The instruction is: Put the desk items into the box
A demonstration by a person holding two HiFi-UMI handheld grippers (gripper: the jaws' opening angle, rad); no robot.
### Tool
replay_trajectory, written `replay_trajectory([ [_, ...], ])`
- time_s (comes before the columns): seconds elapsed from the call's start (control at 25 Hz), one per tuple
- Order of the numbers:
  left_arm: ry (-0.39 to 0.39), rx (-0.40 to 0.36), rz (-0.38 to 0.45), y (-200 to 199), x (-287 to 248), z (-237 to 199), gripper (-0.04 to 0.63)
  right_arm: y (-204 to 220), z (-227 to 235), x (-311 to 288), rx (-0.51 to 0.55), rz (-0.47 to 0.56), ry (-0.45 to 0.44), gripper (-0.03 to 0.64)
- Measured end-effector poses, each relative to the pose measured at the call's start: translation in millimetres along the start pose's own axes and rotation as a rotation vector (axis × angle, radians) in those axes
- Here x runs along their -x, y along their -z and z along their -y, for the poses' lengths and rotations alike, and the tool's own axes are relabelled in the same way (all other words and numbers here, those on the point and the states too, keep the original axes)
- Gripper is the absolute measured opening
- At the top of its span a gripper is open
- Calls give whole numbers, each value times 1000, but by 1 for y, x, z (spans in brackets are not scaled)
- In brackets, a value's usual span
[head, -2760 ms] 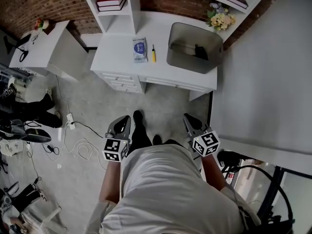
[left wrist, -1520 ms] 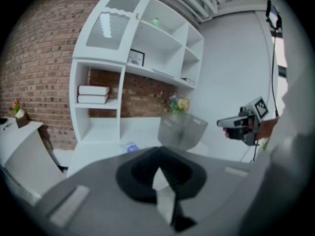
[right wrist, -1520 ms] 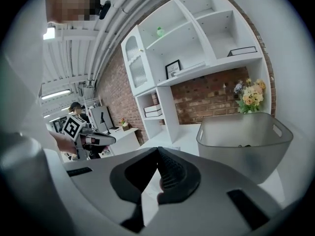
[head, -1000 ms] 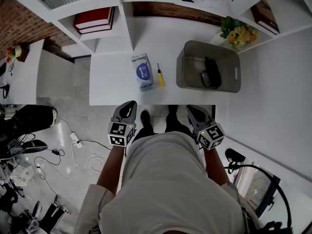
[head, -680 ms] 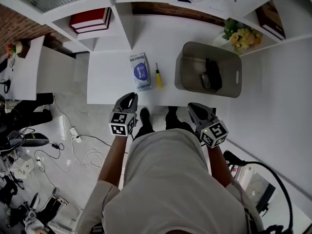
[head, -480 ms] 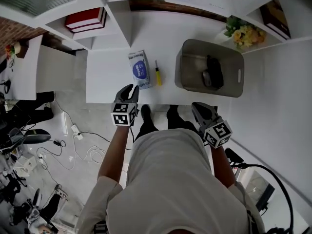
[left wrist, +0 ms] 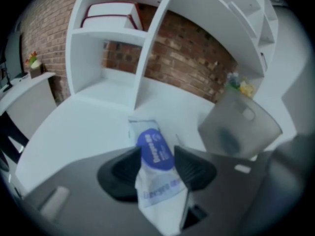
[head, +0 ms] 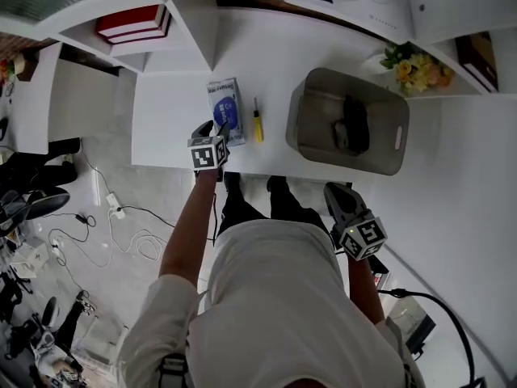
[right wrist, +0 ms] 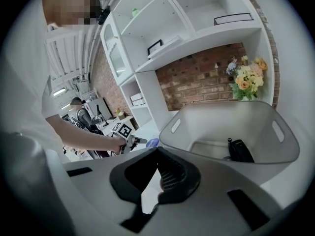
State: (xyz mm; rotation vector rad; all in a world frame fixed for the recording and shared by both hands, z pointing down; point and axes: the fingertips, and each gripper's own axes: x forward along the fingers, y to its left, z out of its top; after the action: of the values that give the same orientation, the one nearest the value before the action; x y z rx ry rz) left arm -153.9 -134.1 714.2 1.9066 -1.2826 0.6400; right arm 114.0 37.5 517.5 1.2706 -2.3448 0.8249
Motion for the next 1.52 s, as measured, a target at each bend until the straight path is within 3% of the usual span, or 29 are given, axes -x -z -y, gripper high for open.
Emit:
replay_trajectory([
  [0.12, -37, 49, -18, 4, -21, -12, 254, 5, 6, 1, -3, -24, 8, 2],
  [0.4, -7, 124, -99, 22, -66, -20, 413, 14, 9, 0, 11, -68, 6, 2],
  [0.56, -38, 107, -116, 24, -74, -23, 412, 18, 12, 0, 7, -82, 13, 2],
  [0.6, -63, 94, -124, 26, -74, -24, 400, 19, 14, 0, 4, -83, 16, 0],
  [0.72, -115, 34, -125, 24, -67, -22, 229, 20, 17, -1, 1, -82, 22, 2],
  [0.8, -120, 3, -111, 19, -61, -16, 119, 19, 18, -1, 0, -76, 25, 0],
  [0.88, -101, -10, -98, 17, -56, -10, 72, 17, 19, -1, -3, -66, 29, 2],
  [1.52, 102, -126, -3, -33, 34, 54, 54, 14, 11, -1, 3, 14, 11, 2],
])
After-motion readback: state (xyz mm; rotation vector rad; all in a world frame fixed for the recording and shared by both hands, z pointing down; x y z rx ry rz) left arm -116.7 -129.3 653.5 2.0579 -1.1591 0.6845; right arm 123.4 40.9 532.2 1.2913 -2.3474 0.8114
